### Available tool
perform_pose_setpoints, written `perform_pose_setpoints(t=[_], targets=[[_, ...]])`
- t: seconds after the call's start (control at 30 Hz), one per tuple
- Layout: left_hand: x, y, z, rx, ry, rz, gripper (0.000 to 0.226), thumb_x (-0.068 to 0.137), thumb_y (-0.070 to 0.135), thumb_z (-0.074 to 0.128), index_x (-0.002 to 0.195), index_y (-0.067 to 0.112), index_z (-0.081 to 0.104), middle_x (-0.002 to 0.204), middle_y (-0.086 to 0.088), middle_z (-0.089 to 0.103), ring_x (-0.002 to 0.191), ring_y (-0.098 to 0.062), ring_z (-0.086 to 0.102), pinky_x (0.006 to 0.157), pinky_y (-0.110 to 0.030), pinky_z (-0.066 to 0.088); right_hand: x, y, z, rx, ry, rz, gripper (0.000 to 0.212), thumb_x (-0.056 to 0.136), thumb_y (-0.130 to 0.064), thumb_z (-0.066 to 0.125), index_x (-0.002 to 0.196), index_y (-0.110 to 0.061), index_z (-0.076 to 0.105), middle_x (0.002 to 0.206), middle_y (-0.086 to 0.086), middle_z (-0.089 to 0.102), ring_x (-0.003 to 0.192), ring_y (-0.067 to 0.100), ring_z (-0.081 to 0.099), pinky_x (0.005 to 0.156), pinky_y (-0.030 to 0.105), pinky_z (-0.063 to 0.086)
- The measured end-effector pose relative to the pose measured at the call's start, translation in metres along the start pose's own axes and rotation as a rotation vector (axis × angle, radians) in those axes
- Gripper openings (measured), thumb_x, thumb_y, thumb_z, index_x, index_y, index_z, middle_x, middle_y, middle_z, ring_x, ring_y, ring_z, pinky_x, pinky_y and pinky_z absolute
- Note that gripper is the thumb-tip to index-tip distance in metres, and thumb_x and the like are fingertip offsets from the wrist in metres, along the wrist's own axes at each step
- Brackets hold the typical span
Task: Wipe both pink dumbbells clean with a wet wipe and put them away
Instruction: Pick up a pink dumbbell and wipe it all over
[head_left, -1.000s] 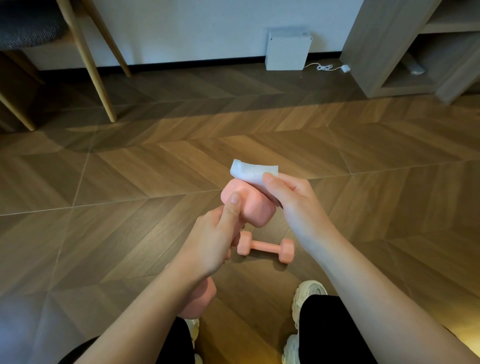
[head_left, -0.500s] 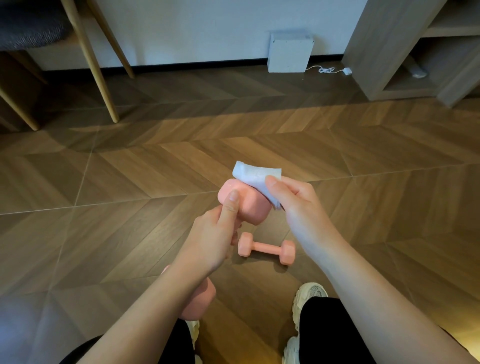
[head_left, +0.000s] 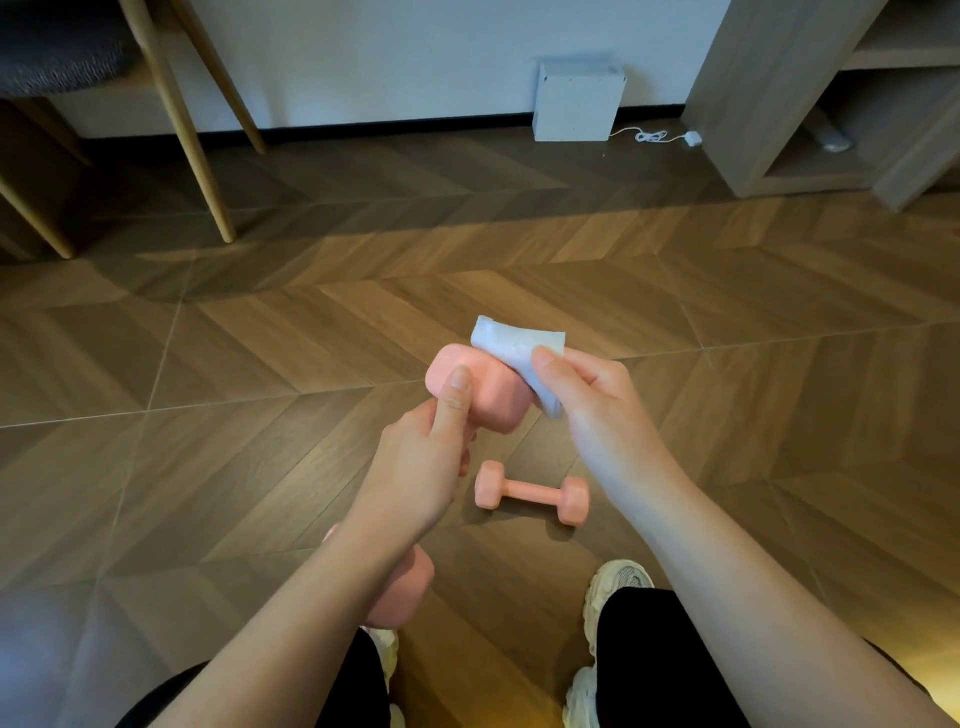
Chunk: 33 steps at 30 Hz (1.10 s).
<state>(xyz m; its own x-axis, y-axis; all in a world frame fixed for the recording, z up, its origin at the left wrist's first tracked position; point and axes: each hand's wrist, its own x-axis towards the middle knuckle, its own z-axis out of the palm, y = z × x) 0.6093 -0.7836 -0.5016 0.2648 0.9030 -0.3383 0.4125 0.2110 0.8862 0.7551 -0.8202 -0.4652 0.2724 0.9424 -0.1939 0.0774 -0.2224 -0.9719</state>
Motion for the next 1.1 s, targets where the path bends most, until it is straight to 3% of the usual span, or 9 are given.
perform_pose_setpoints(t=[0.2, 0.3, 0.43, 0.53, 0.67, 0.73, 0.83, 0.97, 1.1], targets=[[0.0, -0.001, -0.001, -0.007, 0.037, -0.002, 0.091, 0.07, 0.085, 0.017, 0.082, 0.01, 0.067, 0.063, 0.0, 0.061, 0.057, -0.016, 0.051, 0.063, -0.033, 0.04, 0.0, 0.0, 0.001, -0.024, -0.017, -0.047, 0.046, 0.102, -0.024, 0.046, 0.061, -0.034, 0.065, 0.072, 0.003, 0.033, 0.061, 0.016, 0.036, 0.044, 0.02, 0.038], [0.001, -0.001, -0.001, 0.011, 0.05, 0.02, 0.085, 0.084, 0.081, 0.018, 0.082, 0.011, 0.066, 0.064, -0.001, 0.061, 0.057, -0.016, 0.05, 0.063, -0.034, 0.04, 0.003, 0.002, 0.0, -0.12, 0.042, -0.08, 0.053, 0.102, -0.022, 0.048, 0.049, -0.024, 0.039, 0.062, 0.002, 0.026, 0.057, 0.012, 0.027, 0.049, 0.022, 0.026], [0.001, 0.002, -0.003, -0.007, 0.069, 0.036, 0.08, 0.092, 0.071, 0.021, 0.083, 0.005, 0.066, 0.065, -0.004, 0.06, 0.056, -0.017, 0.05, 0.058, -0.034, 0.04, 0.0, 0.0, 0.001, -0.073, 0.023, -0.098, 0.053, 0.102, -0.023, 0.047, 0.049, -0.024, 0.048, 0.066, 0.014, 0.022, 0.055, 0.016, 0.029, 0.041, 0.013, 0.029], [0.0, 0.003, -0.004, -0.019, 0.071, 0.084, 0.083, 0.091, 0.075, 0.021, 0.081, 0.004, 0.064, 0.06, 0.0, 0.058, 0.052, -0.015, 0.049, 0.056, -0.033, 0.04, 0.004, 0.005, 0.0, -0.175, 0.066, -0.13, 0.044, 0.092, -0.036, 0.046, 0.052, -0.021, 0.037, 0.058, 0.003, 0.027, 0.055, 0.013, 0.028, 0.05, 0.022, 0.023], [0.0, 0.004, -0.006, -0.055, 0.077, 0.103, 0.085, 0.086, 0.076, 0.019, 0.073, 0.002, 0.058, 0.056, 0.001, 0.055, 0.049, -0.013, 0.047, 0.055, -0.032, 0.04, 0.001, 0.007, -0.001, -0.113, 0.03, -0.181, 0.048, 0.093, -0.035, 0.045, 0.071, 0.007, 0.05, 0.066, 0.008, 0.03, 0.061, 0.023, 0.029, 0.047, 0.025, 0.032], [0.001, 0.004, -0.006, -0.041, 0.083, 0.146, 0.082, 0.082, 0.078, 0.018, 0.064, 0.007, 0.053, 0.053, 0.002, 0.053, 0.048, -0.012, 0.046, 0.055, -0.03, 0.039, 0.003, 0.007, -0.002, -0.132, 0.066, -0.197, 0.044, 0.091, -0.036, 0.045, 0.062, -0.003, 0.043, 0.063, 0.007, 0.03, 0.06, 0.018, 0.028, 0.052, 0.027, 0.026], [0.0, 0.005, -0.006, -0.039, 0.069, 0.209, 0.075, 0.082, 0.078, 0.017, 0.054, 0.013, 0.044, 0.049, 0.001, 0.048, 0.047, -0.011, 0.043, 0.051, -0.024, 0.035, 0.007, 0.009, -0.005, -0.133, 0.06, -0.23, 0.05, 0.092, -0.037, 0.045, 0.075, 0.009, 0.054, 0.062, 0.023, 0.041, 0.066, 0.036, 0.032, 0.059, 0.033, 0.026], [-0.001, 0.005, -0.006, -0.096, 0.039, 0.29, 0.084, 0.084, 0.075, 0.018, 0.06, -0.001, 0.042, 0.05, -0.012, 0.044, 0.048, -0.015, 0.04, 0.05, -0.027, 0.033, 0.008, 0.008, -0.006, -0.124, 0.092, -0.227, 0.052, 0.091, -0.034, 0.045, 0.068, 0.012, 0.041, 0.063, 0.01, 0.031, 0.062, 0.022, 0.029, 0.057, 0.034, 0.023], [-0.002, 0.01, -0.006, -0.268, -0.005, 0.351, 0.087, 0.086, 0.074, 0.023, 0.063, -0.009, 0.037, 0.054, -0.028, 0.034, 0.051, -0.022, 0.034, 0.049, -0.035, 0.026, 0.006, 0.009, -0.01, -0.089, 0.107, -0.277, 0.05, 0.093, -0.03, 0.046, 0.067, 0.012, 0.04, 0.062, 0.016, 0.03, 0.063, 0.019, 0.03, 0.058, 0.03, 0.025]])
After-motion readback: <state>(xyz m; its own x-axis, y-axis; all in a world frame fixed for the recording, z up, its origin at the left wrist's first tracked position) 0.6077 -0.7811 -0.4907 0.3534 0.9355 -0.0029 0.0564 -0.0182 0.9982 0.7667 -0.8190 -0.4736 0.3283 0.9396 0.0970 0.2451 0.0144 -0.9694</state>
